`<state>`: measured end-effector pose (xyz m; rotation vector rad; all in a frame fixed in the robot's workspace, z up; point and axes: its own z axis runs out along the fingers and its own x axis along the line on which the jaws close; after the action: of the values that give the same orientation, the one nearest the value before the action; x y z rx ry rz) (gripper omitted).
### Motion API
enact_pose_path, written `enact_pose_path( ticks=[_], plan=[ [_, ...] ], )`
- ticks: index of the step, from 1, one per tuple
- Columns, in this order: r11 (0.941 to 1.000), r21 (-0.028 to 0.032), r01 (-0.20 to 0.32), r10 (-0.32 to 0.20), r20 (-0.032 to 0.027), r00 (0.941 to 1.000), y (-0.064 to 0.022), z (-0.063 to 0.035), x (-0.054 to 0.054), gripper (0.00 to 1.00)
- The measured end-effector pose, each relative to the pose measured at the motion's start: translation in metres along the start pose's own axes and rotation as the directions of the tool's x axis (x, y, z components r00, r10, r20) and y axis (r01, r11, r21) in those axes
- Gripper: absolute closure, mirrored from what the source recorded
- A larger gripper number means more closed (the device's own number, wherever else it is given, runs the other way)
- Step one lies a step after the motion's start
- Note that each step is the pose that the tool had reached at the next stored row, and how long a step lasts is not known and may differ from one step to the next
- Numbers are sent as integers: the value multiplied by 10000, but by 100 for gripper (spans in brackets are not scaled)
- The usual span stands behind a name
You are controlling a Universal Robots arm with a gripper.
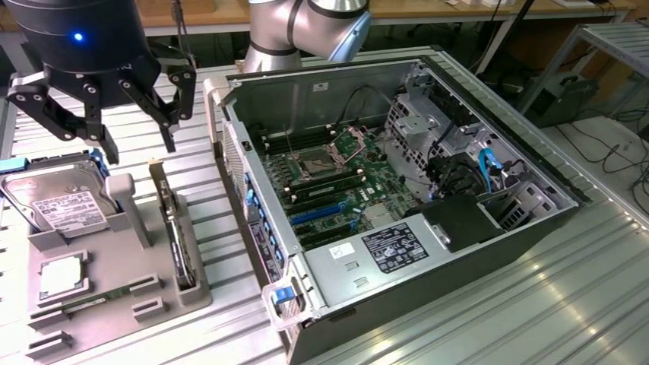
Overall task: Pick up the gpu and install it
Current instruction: 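Pick up the gpu and move the gpu toward the slot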
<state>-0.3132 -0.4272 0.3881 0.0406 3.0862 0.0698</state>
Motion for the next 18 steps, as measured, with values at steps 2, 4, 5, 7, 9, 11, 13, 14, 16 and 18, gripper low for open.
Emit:
enact_pose_path(
  ticks=[2,4,5,7,9,11,13,14,16,18],
  plan=[
    [10000,0,1,-1,0,10000,-1,5,0,40],
    [10000,0,1,-1,0,10000,-1,8,0,40],
    [10000,0,0,0,0,10000,-1,9,0,40],
    [10000,0,0,0,0,10000,-1,11,0,40],
    [10000,-1,1,-1,1,10000,-2,14,0,40],
    [10000,0,0,0,-3,10000,-2,18,1,40],
    [10000,-1,1,-1,-3,10000,-2,20,1,40],
    [10000,0,0,0,-3,10000,-2,22,1,40],
    [10000,0,0,0,-3,10000,-2,24,1,40],
    [10000,-1,0,0,-4,10000,-2,31,1,40]
  ],
)
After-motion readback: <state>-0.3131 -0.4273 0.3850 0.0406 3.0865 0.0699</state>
